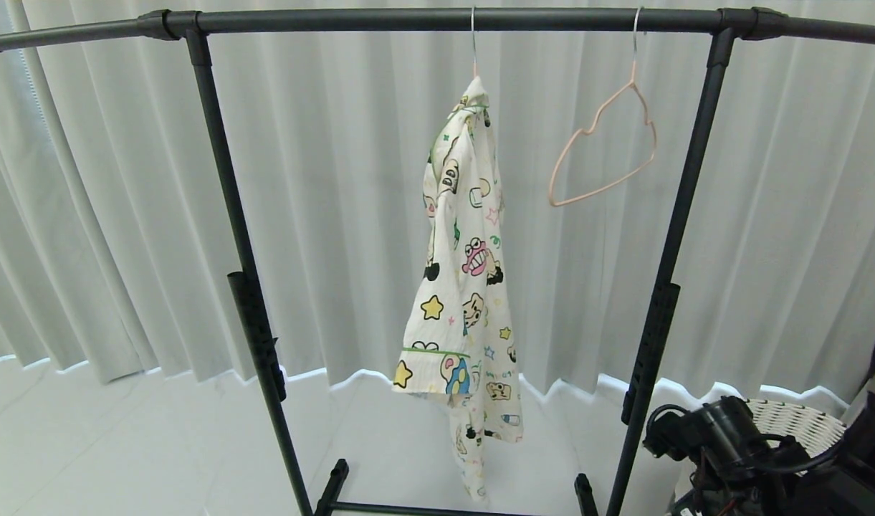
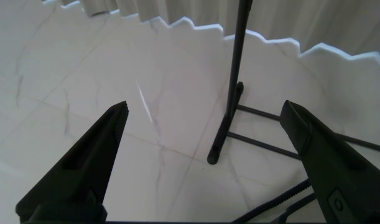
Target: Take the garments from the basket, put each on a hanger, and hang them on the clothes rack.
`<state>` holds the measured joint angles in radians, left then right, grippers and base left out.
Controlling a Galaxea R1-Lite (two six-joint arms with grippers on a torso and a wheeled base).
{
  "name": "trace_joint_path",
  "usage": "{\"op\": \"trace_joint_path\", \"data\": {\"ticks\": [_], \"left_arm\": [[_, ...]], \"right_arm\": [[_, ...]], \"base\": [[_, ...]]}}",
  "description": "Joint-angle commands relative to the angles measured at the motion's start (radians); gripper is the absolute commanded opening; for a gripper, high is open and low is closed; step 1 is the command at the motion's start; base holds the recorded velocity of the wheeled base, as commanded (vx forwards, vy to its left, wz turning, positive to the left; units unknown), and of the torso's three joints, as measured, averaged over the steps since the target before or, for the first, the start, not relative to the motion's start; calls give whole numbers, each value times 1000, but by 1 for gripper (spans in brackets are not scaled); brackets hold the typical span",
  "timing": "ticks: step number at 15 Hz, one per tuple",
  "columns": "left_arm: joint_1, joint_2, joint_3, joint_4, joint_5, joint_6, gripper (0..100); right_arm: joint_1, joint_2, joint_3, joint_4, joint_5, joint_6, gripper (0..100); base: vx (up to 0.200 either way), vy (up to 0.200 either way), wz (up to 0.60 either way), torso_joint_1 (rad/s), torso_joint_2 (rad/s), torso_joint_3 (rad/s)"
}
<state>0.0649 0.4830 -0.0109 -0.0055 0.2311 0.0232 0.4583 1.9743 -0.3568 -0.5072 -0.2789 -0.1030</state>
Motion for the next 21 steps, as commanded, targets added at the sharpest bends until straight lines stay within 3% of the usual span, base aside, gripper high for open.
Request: {"op": "trace_joint_path", "data": {"ticks": [1, 3, 7, 14, 16, 21], "left_arm": [[0, 2, 0, -1, 1, 0, 100], [0, 2, 0, -1, 1, 0, 100], [0, 2, 0, -1, 1, 0, 100], [1, 0, 0, -1, 1, 0, 100], [1, 0, 0, -1, 1, -2, 100], [1, 2, 0, -1, 1, -2, 100]], "right_arm": [[5, 74, -14, -1, -8, 2, 100], [5, 106, -34, -1, -85, 0, 100], [22, 92, -40, 6, -157, -1, 100], [92, 43, -114, 245, -192, -15, 100], [94, 83, -131, 260, -241, -11, 100], [128, 120, -134, 262, -246, -6, 100]], "base": [[0, 0, 0, 0, 0, 0], [0, 0, 0, 0, 0, 0], [0, 0, 0, 0, 0, 0], [0, 0, 0, 0, 0, 0], [0, 0, 0, 0, 0, 0], [0, 0, 0, 0, 0, 0]]}}
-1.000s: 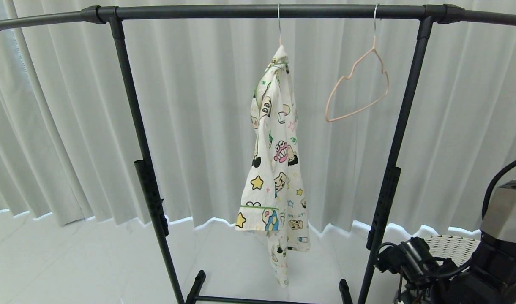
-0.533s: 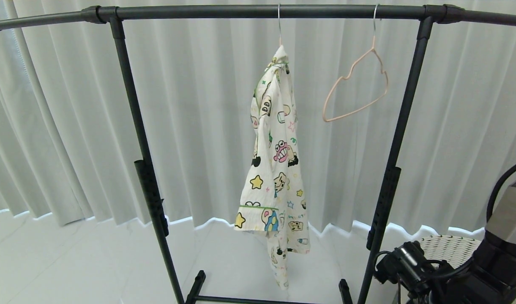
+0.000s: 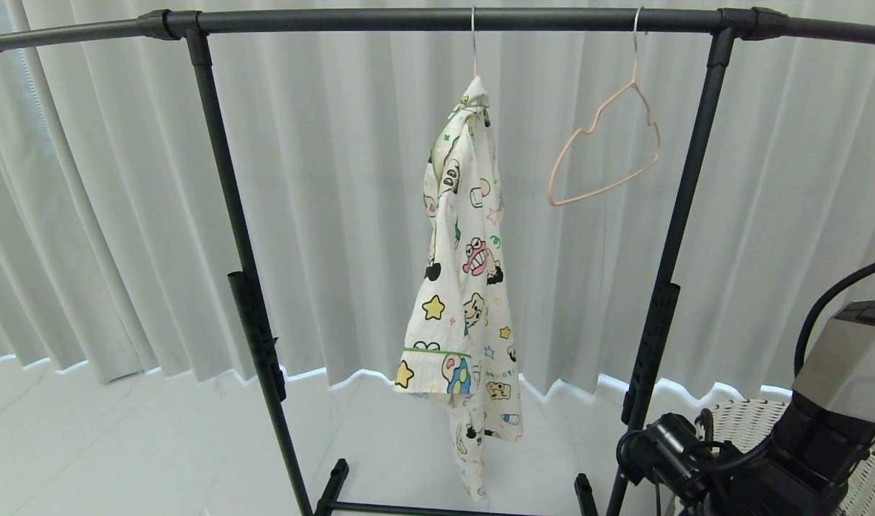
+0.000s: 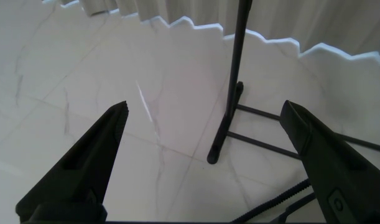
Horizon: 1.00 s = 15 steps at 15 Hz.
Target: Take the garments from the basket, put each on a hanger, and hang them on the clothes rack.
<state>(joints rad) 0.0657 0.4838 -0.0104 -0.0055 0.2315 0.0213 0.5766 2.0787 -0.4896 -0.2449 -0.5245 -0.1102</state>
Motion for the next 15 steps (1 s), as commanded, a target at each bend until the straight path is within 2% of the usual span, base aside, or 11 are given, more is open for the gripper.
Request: {"op": "trace_joint_path", "data": {"ticks": [1, 7, 8, 12, 14, 15], "left_arm": [[0, 1, 0, -1, 0, 0, 100], [0, -1, 0, -1, 0, 0, 100], [0, 1, 0, -1, 0, 0, 100], [0, -2, 0, -1, 0, -1, 100], [0, -5, 0, -1, 0, -1, 100], [0, -7, 0, -1, 0, -1, 100]], "right_arm": [[16, 24, -9, -1, 0, 1, 100], [11, 52, -7, -1, -28, 3, 100], [11, 52, -11, -1, -28, 3, 0], [14, 46, -9, 3, -29, 11, 0], [19, 27, -11, 12, -29, 46, 0], [22, -32, -23, 70, -31, 95, 0]], "base": [[0, 0, 0, 0, 0, 0], [0, 0, 0, 0, 0, 0], [0, 0, 0, 0, 0, 0], [0, 0, 0, 0, 0, 0], [0, 0, 0, 0, 0, 0], [0, 0, 0, 0, 0, 0]]}}
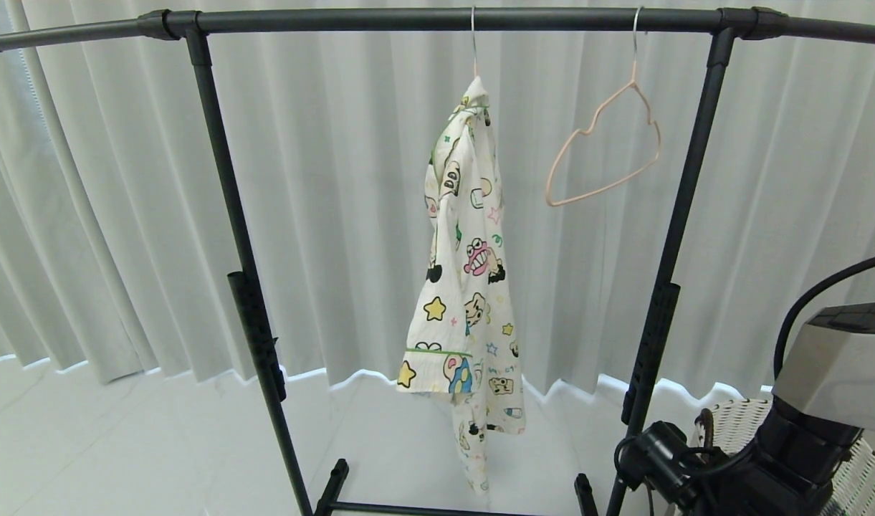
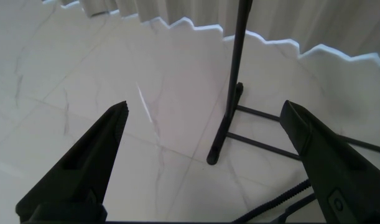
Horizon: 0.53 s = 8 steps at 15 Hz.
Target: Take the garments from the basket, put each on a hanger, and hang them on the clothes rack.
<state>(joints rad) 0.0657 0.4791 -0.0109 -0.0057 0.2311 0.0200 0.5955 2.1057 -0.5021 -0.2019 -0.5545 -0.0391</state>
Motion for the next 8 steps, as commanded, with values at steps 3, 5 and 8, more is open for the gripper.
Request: {"op": "trace_joint_path", "data": {"ticks": [3, 5, 8], "left_arm": [[0, -1, 0, 0, 1, 1, 100], [-1, 3, 0, 0, 1, 1, 100], [0, 1, 0, 0, 1, 1, 100]], "right_arm": [[3, -256, -110, 274, 1, 202, 0], [3, -382, -199, 377, -1, 303, 0], [3, -583, -285, 478, -15, 314, 0]], "base": [[0, 0, 0, 0, 0, 0], [0, 0, 0, 0, 0, 0], [0, 0, 0, 0, 0, 0]]}}
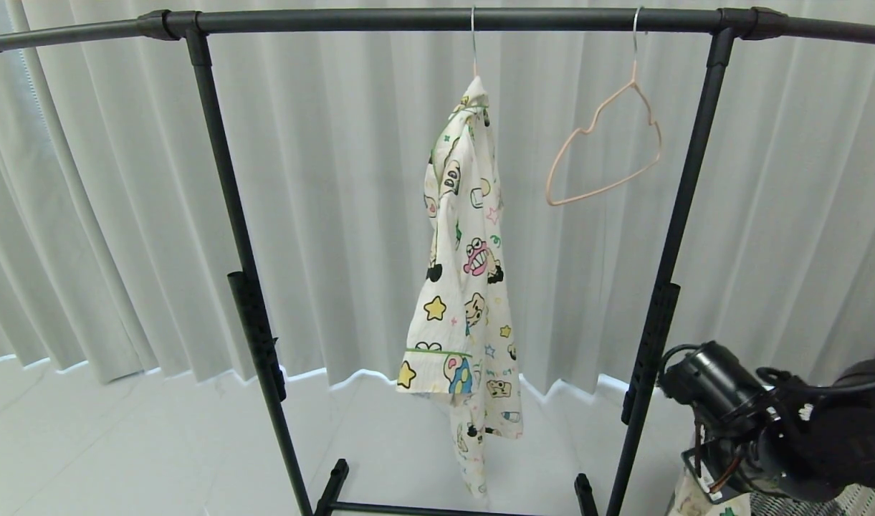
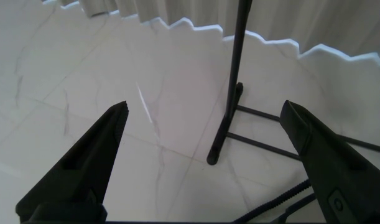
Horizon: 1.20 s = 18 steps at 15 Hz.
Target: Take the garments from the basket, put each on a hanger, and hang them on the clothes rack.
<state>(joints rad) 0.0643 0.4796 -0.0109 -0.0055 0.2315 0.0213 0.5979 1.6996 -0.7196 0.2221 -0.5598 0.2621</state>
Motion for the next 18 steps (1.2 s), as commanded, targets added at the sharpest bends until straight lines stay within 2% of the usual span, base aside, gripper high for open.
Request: {"op": "trace_joint_path", "data": {"ticks": [1, 3, 5, 7, 8, 9, 12, 13, 14, 17, 18], "left_arm": [[0, 2, 0, -1, 0, 0, 100], [2, 2, 0, -1, 0, 0, 100], [2, 1, 0, -1, -1, 0, 100], [0, -1, 0, -1, 0, 0, 100], [0, 1, 0, -1, 0, 0, 100], [-1, 2, 0, -1, -1, 0, 100], [-44, -4, 0, -1, -8, 0, 100], [-66, -6, 0, -1, -20, 0, 100], [-84, -13, 2, -2, -49, 0, 100], [-132, -145, 9, 9, -222, -30, 100], [-150, -156, 9, 12, -224, -18, 100]], "right_arm": [[0, -222, -92, 91, -51, -4, 0], [0, -293, -121, 89, -98, -60, 0], [0, -356, -127, 59, -101, -133, 0], [-1, -445, -126, 6, -92, -299, 0], [-3, -468, -127, -10, -86, -353, 0], [-4, -503, -126, -56, -38, -440, 0], [-3, -503, -121, -170, 129, -475, 0], [-1, -491, -121, -211, 185, -475, 0], [-1, -477, -121, -259, 247, -477, 0], [14, -405, -120, -429, 393, -471, 0], [26, -376, -121, -483, 413, -471, 0]], "base": [[-200, 0, 0, 2, 2, 7], [-200, 0, 0, 2, -2, 7], [-200, 0, 0, 2, 2, 0], [-200, 0, 0, 0, 2, 5], [-200, 0, 0, 7, 2, 2], [-200, 0, 0, 2, 7, 2], [-200, 0, 0, 2, -2, -2], [0, 0, 0, 0, 0, 0], [0, 0, 0, 0, 0, 0], [0, 0, 0, 0, 0, 0], [0, 0, 0, 0, 0, 0]]}}
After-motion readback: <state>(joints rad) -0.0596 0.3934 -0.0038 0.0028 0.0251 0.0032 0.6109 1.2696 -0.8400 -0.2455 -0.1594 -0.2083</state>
